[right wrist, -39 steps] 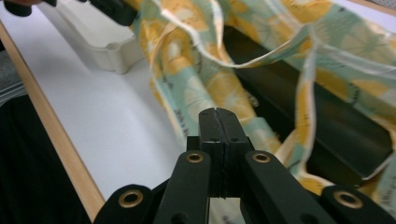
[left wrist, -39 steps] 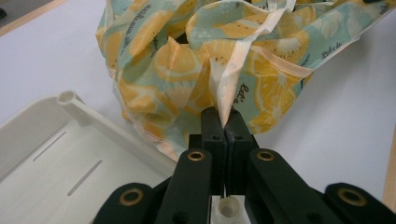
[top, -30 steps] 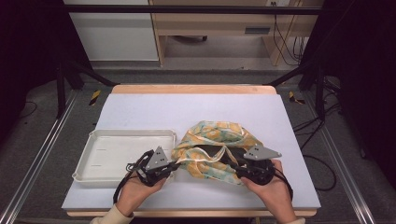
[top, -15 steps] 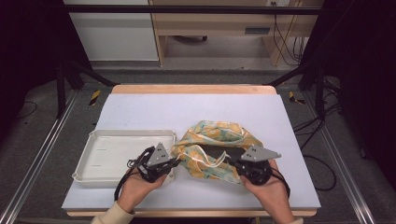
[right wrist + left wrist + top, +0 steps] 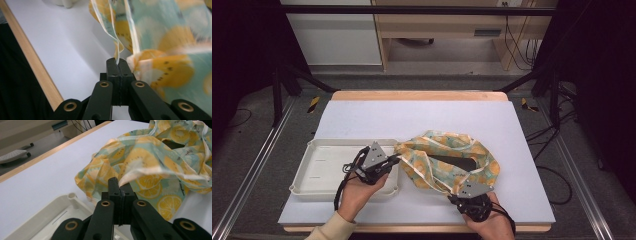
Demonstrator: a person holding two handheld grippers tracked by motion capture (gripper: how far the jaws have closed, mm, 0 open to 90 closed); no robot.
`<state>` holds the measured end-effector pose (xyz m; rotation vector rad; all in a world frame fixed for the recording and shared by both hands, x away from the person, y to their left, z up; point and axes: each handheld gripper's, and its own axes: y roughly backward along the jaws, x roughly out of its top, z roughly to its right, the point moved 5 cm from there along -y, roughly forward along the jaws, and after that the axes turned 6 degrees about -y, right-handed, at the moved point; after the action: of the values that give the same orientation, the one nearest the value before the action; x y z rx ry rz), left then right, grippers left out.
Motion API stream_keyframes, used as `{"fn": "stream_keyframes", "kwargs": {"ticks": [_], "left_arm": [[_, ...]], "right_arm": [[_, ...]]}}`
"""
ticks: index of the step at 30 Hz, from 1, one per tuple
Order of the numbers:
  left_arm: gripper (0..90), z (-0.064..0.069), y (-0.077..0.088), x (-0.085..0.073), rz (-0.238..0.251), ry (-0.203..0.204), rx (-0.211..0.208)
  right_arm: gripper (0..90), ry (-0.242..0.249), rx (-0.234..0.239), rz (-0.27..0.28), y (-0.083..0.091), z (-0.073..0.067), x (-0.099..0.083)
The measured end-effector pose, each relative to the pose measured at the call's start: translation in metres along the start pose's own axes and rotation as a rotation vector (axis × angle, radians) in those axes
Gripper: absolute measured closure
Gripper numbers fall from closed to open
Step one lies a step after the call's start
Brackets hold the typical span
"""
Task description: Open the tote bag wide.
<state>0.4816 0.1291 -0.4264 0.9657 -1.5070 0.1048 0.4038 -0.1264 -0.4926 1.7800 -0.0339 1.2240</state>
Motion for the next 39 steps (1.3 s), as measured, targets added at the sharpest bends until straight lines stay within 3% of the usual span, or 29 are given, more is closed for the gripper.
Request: {"fn": "stream_keyframes", "kwargs": {"ticks": [3, 5, 11, 16, 21, 24, 28, 33, 38, 39], "left_arm": [[90.0, 0.002, 0.002, -0.002, 0.006, 0.016, -0.014], [90.0, 0.005, 0.003, -0.003, 0.004, 0.003, -0.016], [90.0, 0.014, 0.007, -0.007, -0.003, -0.022, -0.021], [89.9, 0.015, 0.007, -0.008, -0.012, -0.025, -0.026], [90.0, 0.018, 0.008, -0.010, -0.021, -0.027, -0.041], [90.0, 0.019, 0.008, -0.011, -0.027, -0.027, -0.048], [90.0, 0.019, 0.010, -0.011, -0.026, -0.026, -0.051], [90.0, 0.019, 0.012, -0.010, -0.021, -0.025, -0.052], [90.0, 0.017, 0.018, -0.007, -0.002, -0.015, -0.054], [90.0, 0.016, 0.021, -0.005, 0.017, 0.022, -0.080]], "right_arm": [[90.0, -0.020, -0.008, 0.005, 0.000, 0.005, -0.002], [89.8, -0.011, -0.008, 0.025, 0.001, 0.004, -0.001], [66.4, 0.000, -0.002, 0.110, 0.017, 0.002, 0.007], [52.3, -0.003, 0.000, 0.135, 0.027, 0.003, 0.013], [45.5, 0.016, -0.015, 0.155, 0.037, 0.002, 0.028], [43.9, 0.025, -0.033, 0.164, 0.040, 0.008, 0.039], [37.6, 0.020, -0.038, 0.137, 0.034, 0.025, 0.054], [25.0, 0.015, -0.016, 0.058, 0.011, 0.042, 0.059], [25.2, 0.013, -0.011, 0.010, -0.001, 0.047, 0.052], [26.0, 0.014, -0.012, 0.009, -0.002, 0.046, 0.051]]}}
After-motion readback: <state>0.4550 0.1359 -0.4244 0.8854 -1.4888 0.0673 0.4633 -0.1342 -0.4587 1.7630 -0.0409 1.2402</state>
